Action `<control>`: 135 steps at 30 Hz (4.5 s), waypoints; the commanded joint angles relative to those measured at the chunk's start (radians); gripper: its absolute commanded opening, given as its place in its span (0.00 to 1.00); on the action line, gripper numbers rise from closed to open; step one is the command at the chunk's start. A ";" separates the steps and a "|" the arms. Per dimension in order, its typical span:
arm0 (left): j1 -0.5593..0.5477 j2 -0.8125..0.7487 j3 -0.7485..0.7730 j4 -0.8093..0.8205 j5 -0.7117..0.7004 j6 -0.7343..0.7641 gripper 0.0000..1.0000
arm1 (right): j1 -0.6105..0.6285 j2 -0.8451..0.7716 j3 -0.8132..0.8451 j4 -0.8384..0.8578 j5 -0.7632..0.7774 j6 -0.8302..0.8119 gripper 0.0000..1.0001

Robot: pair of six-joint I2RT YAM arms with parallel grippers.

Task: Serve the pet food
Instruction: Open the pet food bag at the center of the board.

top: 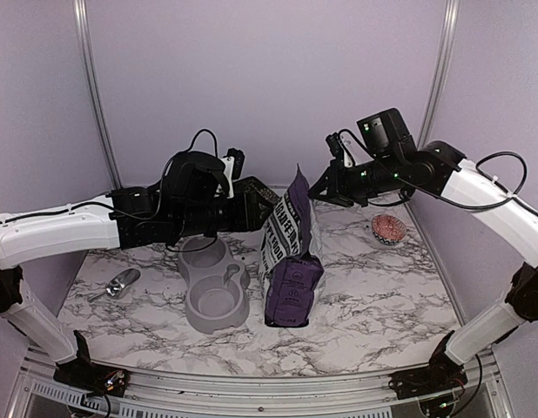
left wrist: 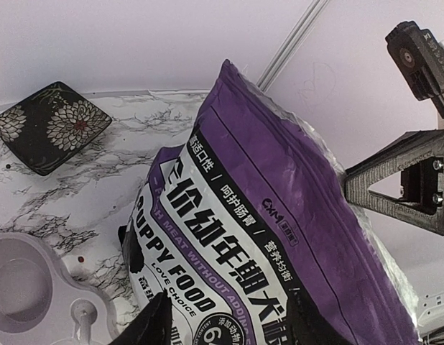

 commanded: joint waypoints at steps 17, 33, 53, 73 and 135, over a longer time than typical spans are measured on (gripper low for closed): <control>-0.001 0.025 0.051 0.027 0.042 -0.003 0.55 | 0.008 -0.033 -0.076 0.032 0.019 -0.001 0.02; -0.016 0.138 0.185 0.010 0.123 -0.019 0.55 | 0.006 -0.085 -0.196 0.144 -0.023 -0.034 0.00; -0.022 0.281 0.362 -0.072 0.112 -0.036 0.52 | -0.010 -0.155 -0.306 0.238 -0.077 -0.059 0.00; -0.023 0.296 0.359 -0.113 0.009 -0.055 0.26 | -0.031 -0.171 -0.326 0.251 -0.098 -0.073 0.00; -0.015 0.304 0.518 -0.305 -0.014 0.107 0.41 | -0.030 -0.197 -0.403 0.331 -0.154 -0.081 0.00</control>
